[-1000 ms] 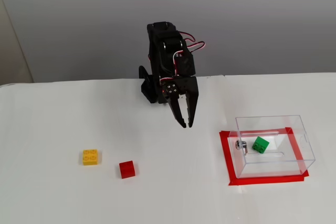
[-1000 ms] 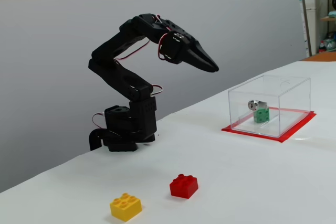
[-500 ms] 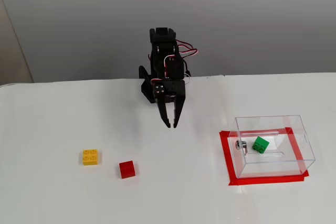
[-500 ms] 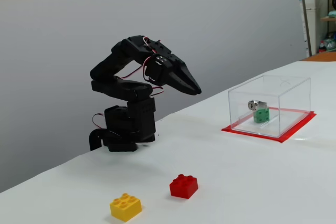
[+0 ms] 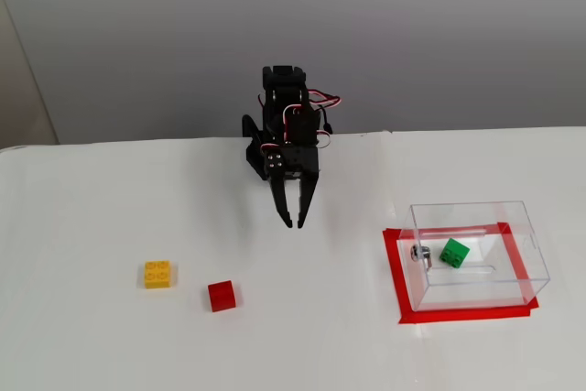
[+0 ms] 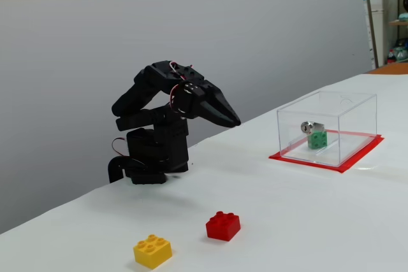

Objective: Pick the green lego brick and place it into the transparent box

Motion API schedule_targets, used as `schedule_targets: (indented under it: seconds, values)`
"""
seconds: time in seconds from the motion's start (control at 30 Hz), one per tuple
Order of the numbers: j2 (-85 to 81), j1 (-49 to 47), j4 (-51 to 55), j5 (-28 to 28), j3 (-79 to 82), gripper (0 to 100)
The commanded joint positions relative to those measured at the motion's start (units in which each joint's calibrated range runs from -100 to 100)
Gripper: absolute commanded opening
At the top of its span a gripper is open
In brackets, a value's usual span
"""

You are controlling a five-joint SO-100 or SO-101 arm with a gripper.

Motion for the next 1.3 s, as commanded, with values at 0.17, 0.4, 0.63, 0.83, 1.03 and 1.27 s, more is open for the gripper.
schedule_targets:
  seconds: [0.17,0.4,0.63,0.83,1.03,1.27]
  values:
    - [-0.59,0.78,-0.86,-0.23,7.96,4]
    - [-0.68,0.71,-0.94,-0.23,13.57,4]
    - [-0.68,0.78,-7.99,-0.18,21.16,4]
    - [-0.68,0.12,-5.73,-0.18,21.43,4]
    - [-0.68,0.63,-3.55,-0.18,20.53,4]
    - [-0.68,0.12,8.37,-0.18,17.00,4]
